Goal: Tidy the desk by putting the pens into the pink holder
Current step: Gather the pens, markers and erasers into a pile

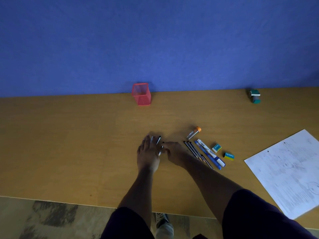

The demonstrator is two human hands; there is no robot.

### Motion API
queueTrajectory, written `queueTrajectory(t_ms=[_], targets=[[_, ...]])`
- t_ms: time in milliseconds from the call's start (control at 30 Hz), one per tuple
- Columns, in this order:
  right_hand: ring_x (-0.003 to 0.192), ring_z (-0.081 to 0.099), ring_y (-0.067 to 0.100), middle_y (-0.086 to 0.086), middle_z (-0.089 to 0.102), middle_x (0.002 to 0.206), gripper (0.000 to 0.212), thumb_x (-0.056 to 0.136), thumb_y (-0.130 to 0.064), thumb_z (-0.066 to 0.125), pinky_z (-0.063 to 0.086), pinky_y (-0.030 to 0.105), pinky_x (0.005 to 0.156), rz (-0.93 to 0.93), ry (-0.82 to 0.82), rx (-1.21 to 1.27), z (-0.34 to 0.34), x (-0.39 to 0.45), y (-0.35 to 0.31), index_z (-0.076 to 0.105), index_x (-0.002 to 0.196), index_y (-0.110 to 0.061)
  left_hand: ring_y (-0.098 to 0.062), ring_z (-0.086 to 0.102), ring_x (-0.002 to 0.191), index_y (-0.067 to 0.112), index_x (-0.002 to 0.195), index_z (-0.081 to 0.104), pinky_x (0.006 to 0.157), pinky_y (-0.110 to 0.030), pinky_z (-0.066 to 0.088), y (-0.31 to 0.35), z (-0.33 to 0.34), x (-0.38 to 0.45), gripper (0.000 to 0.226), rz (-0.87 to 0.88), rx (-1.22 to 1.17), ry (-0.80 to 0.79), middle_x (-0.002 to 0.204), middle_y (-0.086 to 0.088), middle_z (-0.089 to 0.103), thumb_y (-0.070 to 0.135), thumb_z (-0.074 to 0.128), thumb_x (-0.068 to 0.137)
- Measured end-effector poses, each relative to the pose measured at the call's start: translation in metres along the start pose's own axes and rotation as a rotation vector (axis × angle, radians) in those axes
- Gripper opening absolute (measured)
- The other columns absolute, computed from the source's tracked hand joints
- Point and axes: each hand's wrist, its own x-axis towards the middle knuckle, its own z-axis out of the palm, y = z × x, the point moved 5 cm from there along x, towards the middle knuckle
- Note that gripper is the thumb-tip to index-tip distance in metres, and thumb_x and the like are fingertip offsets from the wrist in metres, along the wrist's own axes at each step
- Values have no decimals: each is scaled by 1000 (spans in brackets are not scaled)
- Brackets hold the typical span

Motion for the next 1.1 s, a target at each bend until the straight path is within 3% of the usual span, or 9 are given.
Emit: queueTrajectory(t_ms=[167, 300, 500, 600, 700, 767, 900, 1000, 1100], targets=[[93, 67, 13, -5, 71, 108, 49, 86, -7, 51, 59, 38, 78, -53, 20, 47, -1, -2, 8, 56, 123, -40, -28, 17, 154, 43, 156, 18, 118, -49, 28, 9, 1, -14, 60, 79, 20, -2, 169, 3, 14, 38, 43, 102], [99, 67, 22, 4, 68, 112, 40, 86, -2, 52, 57, 36, 79, -84, 259, -75, -25, -14, 23, 65, 118, -22, -24, 0, 156, 41, 159, 5, 124, -47, 15, 1, 11, -13, 73, 58, 56, -69, 169, 9, -7, 17, 44, 102], [110, 56, 34, 7, 56, 131, 52, 76, -13, 65, 48, 41, 84, 283, 600, -248, -68, -36, 65, 59, 127, -20, -26, -12, 155, 34, 160, -1, 125, -47, 9, -22, 5, -5, 87, -91, 67, -92, 167, 7, -18, 12, 55, 97], [121, 50, 34, 6, 47, 146, 52, 87, -23, 59, 47, 43, 94, 420, 567, -164, -72, -39, 82, 52, 138, -23, -29, -9, 155, 29, 161, 0, 125, -50, 3, -31, -2, 2, 88, -159, 117, -68, 168, 5, -17, 14, 57, 96], [130, 45, 30, -1, 39, 153, 49, 91, -26, 49, 46, 41, 99, 341, 399, -110, -58, -30, 89, 50, 139, -27, -30, 5, 156, 22, 160, 14, 124, -52, 1, -16, -11, 10, 76, -71, 128, 38, 170, 0, 2, 15, 53, 95], [134, 42, 29, -2, 32, 157, 52, 92, -24, 47, 46, 41, 101, 259, 318, -113, -50, -24, 85, 45, 144, -25, -29, 16, 154, 19, 157, 27, 125, -50, 9, 9, -13, 16, 67, 79, 79, 84, 168, -1, 15, 13, 50, 95], [134, 42, 32, -1, 23, 162, 66, 89, -7, 54, 44, 40, 104, 184, 241, 4, -47, -26, 66, 36, 150, -24, -26, 17, 154, 21, 154, 35, 117, -43, 28, 70, -8, 17, 53, 286, -7, 12, 168, 4, 14, 23, 45, 102], [137, 43, 25, 1, 33, 158, 66, 88, -3, 55, 42, 34, 104, 81, 229, 51, -54, -35, 59, 38, 149, -20, -29, 16, 153, 29, 156, 27, 113, -47, 34, 104, -2, 14, 60, 314, -27, -66, 168, 3, 14, 28, 49, 100], [118, 56, 26, 4, 55, 133, 51, 85, -8, 62, 52, 38, 88, 73, 361, 9, -69, -52, 68, 53, 134, -20, -32, 28, 145, 31, 153, 32, 106, -49, 41, 121, 3, 11, 61, 333, -17, -111, 161, -4, 30, 28, 53, 96]])
